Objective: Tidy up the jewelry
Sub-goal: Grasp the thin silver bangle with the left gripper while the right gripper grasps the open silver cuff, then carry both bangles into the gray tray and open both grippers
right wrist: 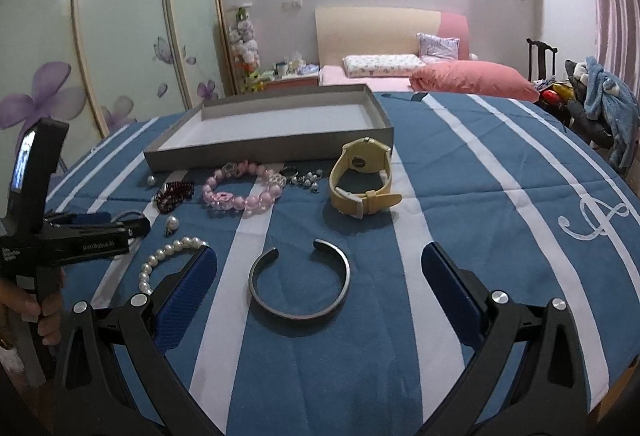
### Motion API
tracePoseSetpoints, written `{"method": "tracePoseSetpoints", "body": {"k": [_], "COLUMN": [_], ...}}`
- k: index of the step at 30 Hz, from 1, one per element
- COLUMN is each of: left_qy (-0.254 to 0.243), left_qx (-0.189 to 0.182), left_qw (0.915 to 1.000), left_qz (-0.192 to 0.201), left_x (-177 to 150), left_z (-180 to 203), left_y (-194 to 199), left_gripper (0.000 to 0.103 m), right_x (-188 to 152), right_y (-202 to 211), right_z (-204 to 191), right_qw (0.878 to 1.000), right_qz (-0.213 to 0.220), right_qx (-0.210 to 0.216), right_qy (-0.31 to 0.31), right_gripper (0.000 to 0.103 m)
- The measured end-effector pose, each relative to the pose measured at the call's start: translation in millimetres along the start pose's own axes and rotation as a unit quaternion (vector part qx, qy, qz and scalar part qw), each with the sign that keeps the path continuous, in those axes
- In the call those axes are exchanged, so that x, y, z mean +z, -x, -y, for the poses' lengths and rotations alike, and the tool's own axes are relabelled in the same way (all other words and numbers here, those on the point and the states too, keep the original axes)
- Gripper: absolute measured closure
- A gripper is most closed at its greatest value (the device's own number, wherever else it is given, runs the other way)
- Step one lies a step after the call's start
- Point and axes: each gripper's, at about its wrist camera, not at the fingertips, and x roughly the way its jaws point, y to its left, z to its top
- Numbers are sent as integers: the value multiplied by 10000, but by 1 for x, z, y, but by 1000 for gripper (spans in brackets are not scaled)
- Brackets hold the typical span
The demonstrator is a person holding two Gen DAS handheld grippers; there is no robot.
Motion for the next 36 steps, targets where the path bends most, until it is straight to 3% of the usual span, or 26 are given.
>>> {"method": "tracePoseSetpoints", "body": {"k": [14, 18, 26, 30, 36], "left_qy": [302, 304, 303, 304, 307], "left_qx": [222, 221, 222, 221, 192], "left_qw": [9993, 9993, 9993, 9993, 9993], "left_qz": [-3, -2, -1, 0, 16], "left_x": [6, 5, 6, 5, 4], "left_z": [-29, -30, -31, -30, -31], "left_y": [-2, -2, -2, -2, -1], "left_gripper": [32, 32, 32, 32, 32], "right_x": [0, 3, 4, 6, 6], "right_y": [-37, -46, -48, -46, -45], "right_z": [-2, -7, -12, -15, -12], "right_qw": [9931, 9909, 9899, 9901, 9909], "right_qz": [-1147, -1307, -1339, -1285, -1241], "right_qx": [129, 79, 2, 98, 173], "right_qy": [218, 313, 468, 560, 498], "right_gripper": [2, 10, 17, 34, 35]}}
